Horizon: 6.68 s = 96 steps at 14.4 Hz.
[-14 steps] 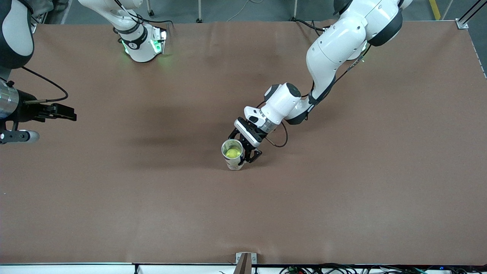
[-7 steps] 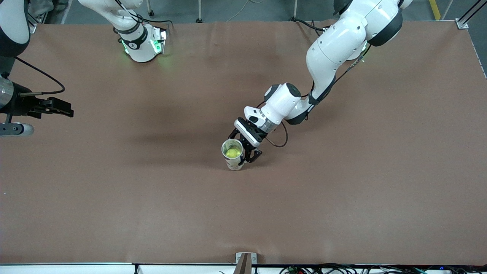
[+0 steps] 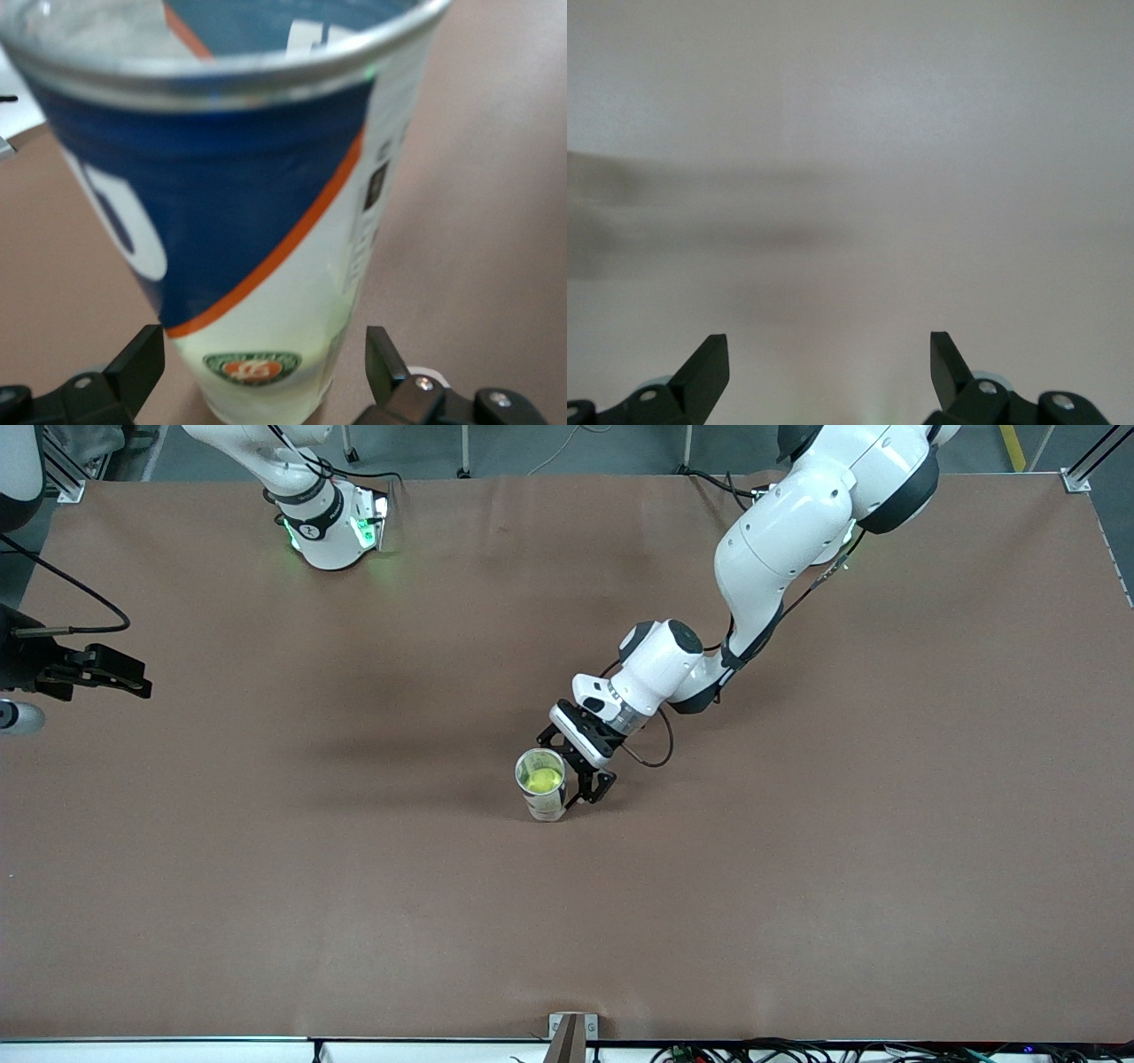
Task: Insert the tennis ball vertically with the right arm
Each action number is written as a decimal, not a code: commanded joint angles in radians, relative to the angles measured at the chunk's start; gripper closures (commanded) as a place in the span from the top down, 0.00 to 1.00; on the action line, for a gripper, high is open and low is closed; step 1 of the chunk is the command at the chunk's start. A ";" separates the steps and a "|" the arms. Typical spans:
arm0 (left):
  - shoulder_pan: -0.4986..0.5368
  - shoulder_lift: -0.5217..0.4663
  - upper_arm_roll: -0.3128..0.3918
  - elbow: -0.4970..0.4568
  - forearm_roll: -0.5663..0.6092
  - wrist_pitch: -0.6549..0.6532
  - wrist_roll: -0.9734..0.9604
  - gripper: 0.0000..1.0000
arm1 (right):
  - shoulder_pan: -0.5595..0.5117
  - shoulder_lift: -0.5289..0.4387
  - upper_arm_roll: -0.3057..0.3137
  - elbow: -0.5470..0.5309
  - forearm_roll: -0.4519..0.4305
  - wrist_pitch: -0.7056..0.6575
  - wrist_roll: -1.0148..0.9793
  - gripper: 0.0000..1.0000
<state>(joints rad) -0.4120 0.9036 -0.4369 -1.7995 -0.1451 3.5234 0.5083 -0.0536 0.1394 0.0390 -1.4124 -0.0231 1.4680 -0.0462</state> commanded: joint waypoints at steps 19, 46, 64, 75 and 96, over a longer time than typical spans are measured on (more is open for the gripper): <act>0.286 -0.376 0.084 0.129 -0.001 -1.240 -0.017 1.00 | 0.037 -0.083 0.003 -0.059 -0.005 -0.095 0.000 1.00; 0.475 -0.632 0.293 0.423 0.071 -1.909 -0.475 1.00 | 0.081 -0.282 -0.099 -0.172 0.002 -0.029 -0.004 1.00; 0.406 -0.902 0.388 0.313 0.144 -2.017 -0.491 1.00 | 0.078 -0.227 -0.102 -0.099 0.060 -0.110 0.019 1.00; 0.345 -1.045 0.388 0.143 0.144 -1.979 -0.588 1.00 | 0.080 -0.228 -0.100 -0.100 0.057 -0.107 0.014 1.00; 0.368 -0.970 0.391 0.229 0.142 -1.986 -0.620 1.00 | 0.077 -0.228 -0.102 -0.115 0.020 -0.100 0.012 1.00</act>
